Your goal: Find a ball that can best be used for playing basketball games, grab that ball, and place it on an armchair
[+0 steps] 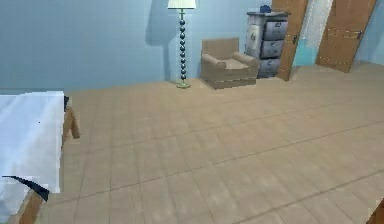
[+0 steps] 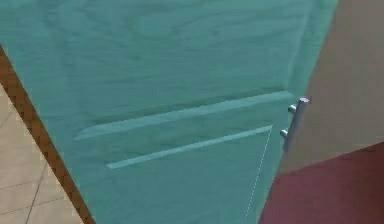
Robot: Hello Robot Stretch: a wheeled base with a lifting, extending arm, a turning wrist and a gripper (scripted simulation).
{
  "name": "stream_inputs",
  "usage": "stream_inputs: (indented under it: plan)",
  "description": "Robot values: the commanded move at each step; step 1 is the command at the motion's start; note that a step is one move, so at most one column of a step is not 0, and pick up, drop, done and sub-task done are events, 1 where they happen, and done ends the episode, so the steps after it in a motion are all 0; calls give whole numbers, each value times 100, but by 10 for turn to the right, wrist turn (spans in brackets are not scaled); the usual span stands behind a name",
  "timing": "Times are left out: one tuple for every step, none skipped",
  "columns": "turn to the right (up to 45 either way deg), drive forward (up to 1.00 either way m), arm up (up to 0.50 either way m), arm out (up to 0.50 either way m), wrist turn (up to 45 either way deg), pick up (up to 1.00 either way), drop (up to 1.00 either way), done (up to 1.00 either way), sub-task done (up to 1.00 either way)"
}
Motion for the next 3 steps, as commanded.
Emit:
stream_inputs:
  plan:
    - [-180,0,0,0,0,0,0,0,0]
    - [0,30,0,0,0,0,0,0,0]
    - [450,0,0,0,0,0,0,0,0]
